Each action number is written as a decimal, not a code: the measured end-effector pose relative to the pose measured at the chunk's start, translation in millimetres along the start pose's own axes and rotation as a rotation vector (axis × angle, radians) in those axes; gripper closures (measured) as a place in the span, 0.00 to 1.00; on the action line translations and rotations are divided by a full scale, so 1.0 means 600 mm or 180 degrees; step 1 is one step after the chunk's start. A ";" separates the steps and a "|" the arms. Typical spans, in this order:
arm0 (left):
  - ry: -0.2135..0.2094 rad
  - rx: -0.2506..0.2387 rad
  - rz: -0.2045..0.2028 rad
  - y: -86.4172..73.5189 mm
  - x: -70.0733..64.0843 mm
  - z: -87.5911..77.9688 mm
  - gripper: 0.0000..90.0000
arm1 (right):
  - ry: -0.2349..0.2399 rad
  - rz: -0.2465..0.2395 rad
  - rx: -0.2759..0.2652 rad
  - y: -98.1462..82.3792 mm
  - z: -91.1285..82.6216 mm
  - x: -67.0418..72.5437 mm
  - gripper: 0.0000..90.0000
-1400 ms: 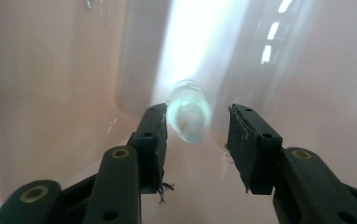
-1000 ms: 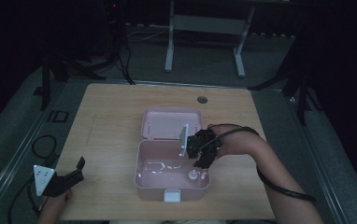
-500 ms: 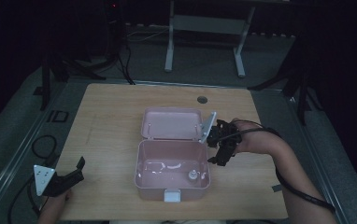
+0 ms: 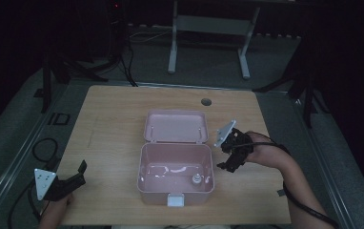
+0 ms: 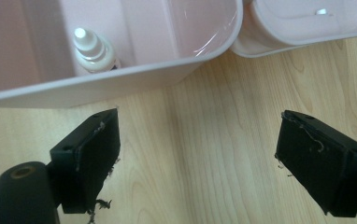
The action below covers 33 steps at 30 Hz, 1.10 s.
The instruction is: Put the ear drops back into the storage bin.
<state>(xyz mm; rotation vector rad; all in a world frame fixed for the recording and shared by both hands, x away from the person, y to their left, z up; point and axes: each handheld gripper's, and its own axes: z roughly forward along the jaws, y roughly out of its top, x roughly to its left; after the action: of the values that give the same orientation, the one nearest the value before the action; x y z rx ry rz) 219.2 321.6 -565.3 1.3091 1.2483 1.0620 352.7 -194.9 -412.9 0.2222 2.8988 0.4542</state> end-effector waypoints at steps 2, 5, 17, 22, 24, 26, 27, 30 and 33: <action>-0.0002 0.0000 0.0000 0.000 0.000 0.000 0.03 | -0.0022 0.0018 -0.0040 -0.010 0.010 -0.001 0.15; -0.0002 -0.0002 0.0000 0.000 0.000 0.000 0.03 | -0.0085 0.0114 -0.0078 -0.026 0.025 -0.005 0.15; -0.0003 0.0000 0.0002 0.000 0.000 0.000 0.03 | -0.0302 0.0562 -0.0240 -0.090 0.090 -0.005 0.15; -0.0003 0.0005 0.0005 0.000 0.000 0.000 0.03 | -0.0470 0.0767 -0.0507 -0.112 0.102 -0.006 0.15; -0.0003 0.0003 0.0006 0.000 0.000 0.000 0.03 | -0.0576 0.0855 -0.0636 -0.120 0.107 -0.006 0.15; -0.0002 -0.0002 0.0002 0.000 0.000 0.000 0.03 | -0.0625 0.0897 -0.0679 -0.123 0.110 -0.006 0.15; -0.0003 -0.0003 0.0001 0.000 0.000 0.000 0.03 | -0.0728 0.0952 -0.0739 -0.130 0.115 -0.004 0.15; -0.0001 0.0001 -0.0001 0.000 0.000 0.000 0.03 | -0.0878 0.1045 -0.0815 -0.142 0.124 0.000 0.15; -0.0002 0.0001 0.0000 0.000 0.000 0.000 0.03 | -0.0970 0.1186 -0.0926 -0.155 0.133 0.005 0.15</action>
<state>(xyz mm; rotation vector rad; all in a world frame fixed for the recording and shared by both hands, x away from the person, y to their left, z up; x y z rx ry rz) 219.2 321.6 -565.3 1.3096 1.2481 1.0615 356.7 -259.0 -517.4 0.7204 2.4572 0.8143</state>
